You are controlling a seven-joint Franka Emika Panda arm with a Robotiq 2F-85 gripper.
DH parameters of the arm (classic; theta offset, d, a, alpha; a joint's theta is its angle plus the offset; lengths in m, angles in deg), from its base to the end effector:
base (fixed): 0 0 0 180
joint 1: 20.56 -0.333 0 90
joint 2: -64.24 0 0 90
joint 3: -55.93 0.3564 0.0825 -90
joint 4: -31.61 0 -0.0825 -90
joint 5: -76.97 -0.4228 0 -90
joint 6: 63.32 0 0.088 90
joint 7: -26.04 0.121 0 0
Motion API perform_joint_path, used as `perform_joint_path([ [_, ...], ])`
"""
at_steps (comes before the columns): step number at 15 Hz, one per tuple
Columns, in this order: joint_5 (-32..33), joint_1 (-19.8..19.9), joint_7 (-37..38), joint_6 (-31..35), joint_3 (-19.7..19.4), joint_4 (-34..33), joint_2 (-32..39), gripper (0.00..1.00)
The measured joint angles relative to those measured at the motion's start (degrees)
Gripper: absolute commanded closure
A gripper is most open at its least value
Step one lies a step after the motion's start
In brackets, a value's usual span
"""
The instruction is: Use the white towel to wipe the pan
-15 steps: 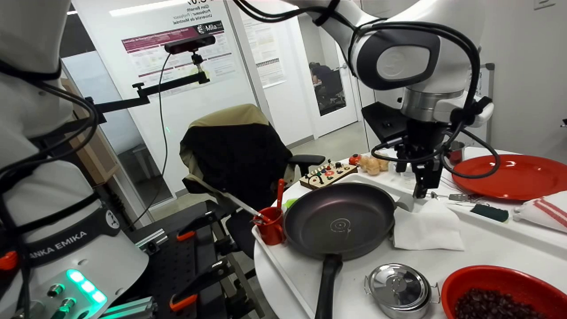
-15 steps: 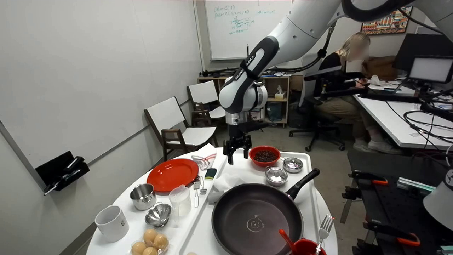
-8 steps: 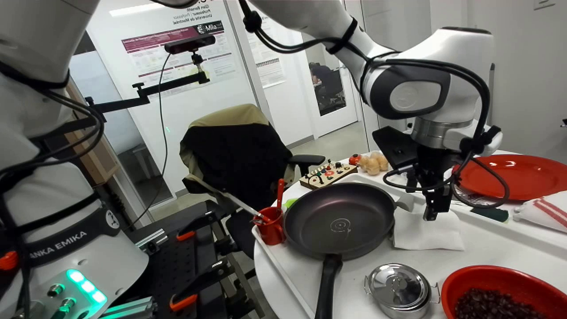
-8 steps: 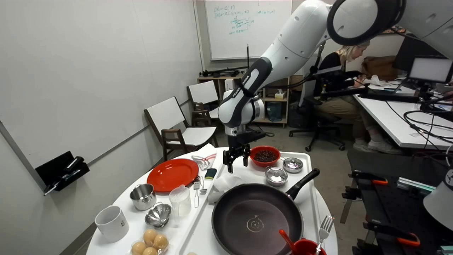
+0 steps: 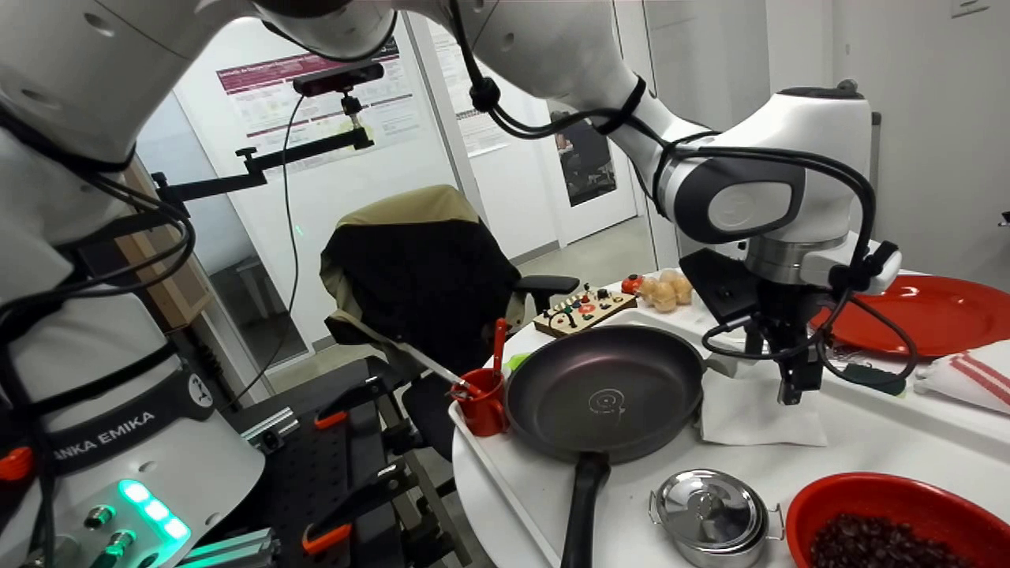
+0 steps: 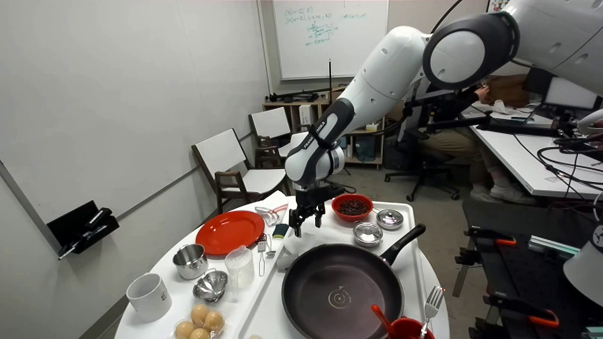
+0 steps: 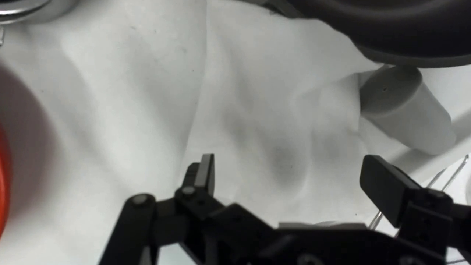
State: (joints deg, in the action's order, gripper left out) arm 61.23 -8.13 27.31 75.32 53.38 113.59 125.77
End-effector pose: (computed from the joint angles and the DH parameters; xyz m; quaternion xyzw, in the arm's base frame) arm 0.7252 -0.1851 0.0122 -0.9689 0.2351 0.0324 0.0706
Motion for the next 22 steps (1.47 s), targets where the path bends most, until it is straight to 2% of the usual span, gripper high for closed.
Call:
perform_joint_path([
  [10,0.80,-0.16,3.01,0.01,-0.98,-7.49,7.89,0.00],
  [11,0.91,-0.21,3.06,-0.04,-0.98,-8.00,8.20,0.24],
  [12,1.12,-0.28,3.12,-0.10,-0.98,-8.43,8.42,0.26],
  [20,2.32,-1.13,4.00,-0.37,-1.29,-10.79,9.06,0.88],
  [22,2.63,-1.13,4.28,-0.41,-1.56,-10.86,9.07,1.00],
])
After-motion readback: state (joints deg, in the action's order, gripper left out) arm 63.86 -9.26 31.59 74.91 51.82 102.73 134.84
